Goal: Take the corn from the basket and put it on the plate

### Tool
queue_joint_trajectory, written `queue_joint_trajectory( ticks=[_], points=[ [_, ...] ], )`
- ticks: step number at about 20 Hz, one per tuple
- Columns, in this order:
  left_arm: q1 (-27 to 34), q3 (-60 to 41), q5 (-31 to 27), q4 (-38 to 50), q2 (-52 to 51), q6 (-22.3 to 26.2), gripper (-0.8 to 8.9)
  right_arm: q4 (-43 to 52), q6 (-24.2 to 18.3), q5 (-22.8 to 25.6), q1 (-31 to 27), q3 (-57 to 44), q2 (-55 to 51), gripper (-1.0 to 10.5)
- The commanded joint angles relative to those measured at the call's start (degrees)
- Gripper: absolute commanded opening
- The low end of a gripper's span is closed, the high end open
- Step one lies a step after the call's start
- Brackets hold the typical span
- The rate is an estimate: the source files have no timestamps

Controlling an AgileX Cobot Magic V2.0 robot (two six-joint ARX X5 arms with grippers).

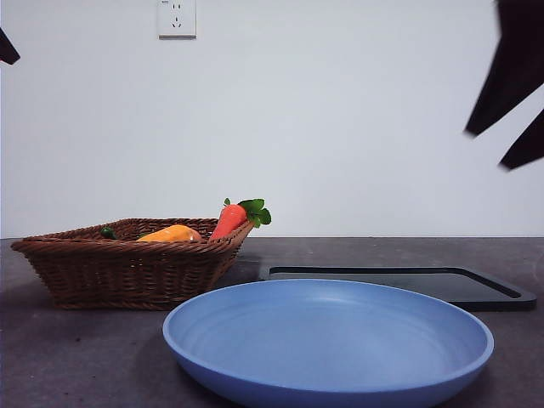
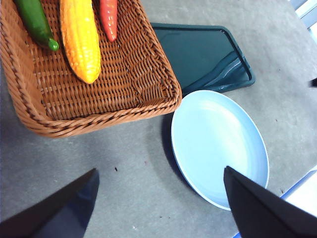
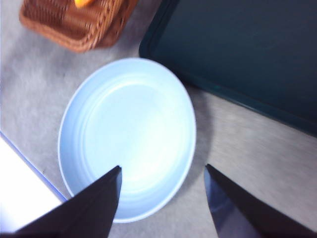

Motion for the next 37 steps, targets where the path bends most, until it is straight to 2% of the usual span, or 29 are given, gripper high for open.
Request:
queue_joint_trajectory(
  ticks=[1,7,13,18,24,32,37],
  points=[
    [-0.09,0.87,0.22,0.44,0.31,-0.37,4.06,2.21,0.83,0.92,1.73,0.83,5.25,2.7],
    [-0.09,0.87,0.22,0.44,0.31,-0.35,4.06,7.34,0.79,1.77,4.68,0.83,17.51,2.7],
    [-0.09,0.87,0.22,0.44,0.31,-0.35,4.06,10.73,0.72,1.75,5.86,0.83,25.42,2.7],
    [-0.09,0.87,0.22,0.46,0.33,-0.35,4.06,12.28,0.55,1.75,6.95,0.83,28.46,1.9],
    [-0.09,0.87,0.22,1.18,0.33,-0.35,4.04,13.77,0.39,1.75,7.28,0.83,29.03,0.0],
    [-0.5,1.7,-1.38,4.66,1.55,-1.16,4.03,13.4,3.08,1.62,7.21,0.96,27.26,0.0],
    [-4.85,10.32,-11.41,4.72,10.91,0.04,4.03,9.53,4.42,1.25,7.17,1.7,17.73,0.0]
  ],
)
